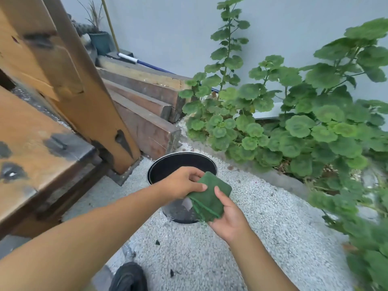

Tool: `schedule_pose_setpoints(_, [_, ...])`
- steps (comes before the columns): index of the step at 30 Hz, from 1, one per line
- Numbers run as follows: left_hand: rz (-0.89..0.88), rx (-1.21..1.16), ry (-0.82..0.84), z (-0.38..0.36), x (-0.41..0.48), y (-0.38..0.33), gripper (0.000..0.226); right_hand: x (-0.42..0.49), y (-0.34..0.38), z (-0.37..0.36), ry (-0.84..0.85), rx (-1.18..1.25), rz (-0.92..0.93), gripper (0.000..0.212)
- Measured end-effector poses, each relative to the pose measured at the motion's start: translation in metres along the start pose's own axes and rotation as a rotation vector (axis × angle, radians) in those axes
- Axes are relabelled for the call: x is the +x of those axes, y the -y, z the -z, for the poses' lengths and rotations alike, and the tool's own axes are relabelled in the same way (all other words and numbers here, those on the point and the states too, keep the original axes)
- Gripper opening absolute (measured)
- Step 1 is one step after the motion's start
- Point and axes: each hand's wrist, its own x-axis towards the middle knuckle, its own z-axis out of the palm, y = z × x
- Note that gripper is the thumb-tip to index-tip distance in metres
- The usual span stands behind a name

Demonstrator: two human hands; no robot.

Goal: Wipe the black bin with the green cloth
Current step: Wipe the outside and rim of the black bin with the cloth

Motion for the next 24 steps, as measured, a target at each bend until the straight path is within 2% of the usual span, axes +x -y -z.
schedule_pose_setpoints(5, [-0.009,0.135,0.024,0.011,0.035,0.023,0.026,0.034,-0.005,0.011,0.007,-0.006,-0.005,0.052])
schedule_pose_setpoints(9, [-0.047,0.146,0.062,0.030,0.047,0.024,0.023,0.049,-0.005,0.009,0.002,0.012,-0.038,0.042])
schedule_pose_setpoints(12, [-0.080,0.199,0.059,0.034,0.056,0.034,0.025,0.055,-0.003,0.015,-0.022,-0.016,-0.042,0.045])
schedule_pose_setpoints(17, [-0.126,0.540,-0.145,0.041,0.056,0.068,0.024,0.059,0.003,0.026,-0.106,0.028,-0.041,0.022])
schedule_pose_setpoints(24, [-0.065,0.920,0.033,0.054,0.049,0.098,0.023,0.058,-0.002,0.027,-0.115,0.013,-0.001,0.021])
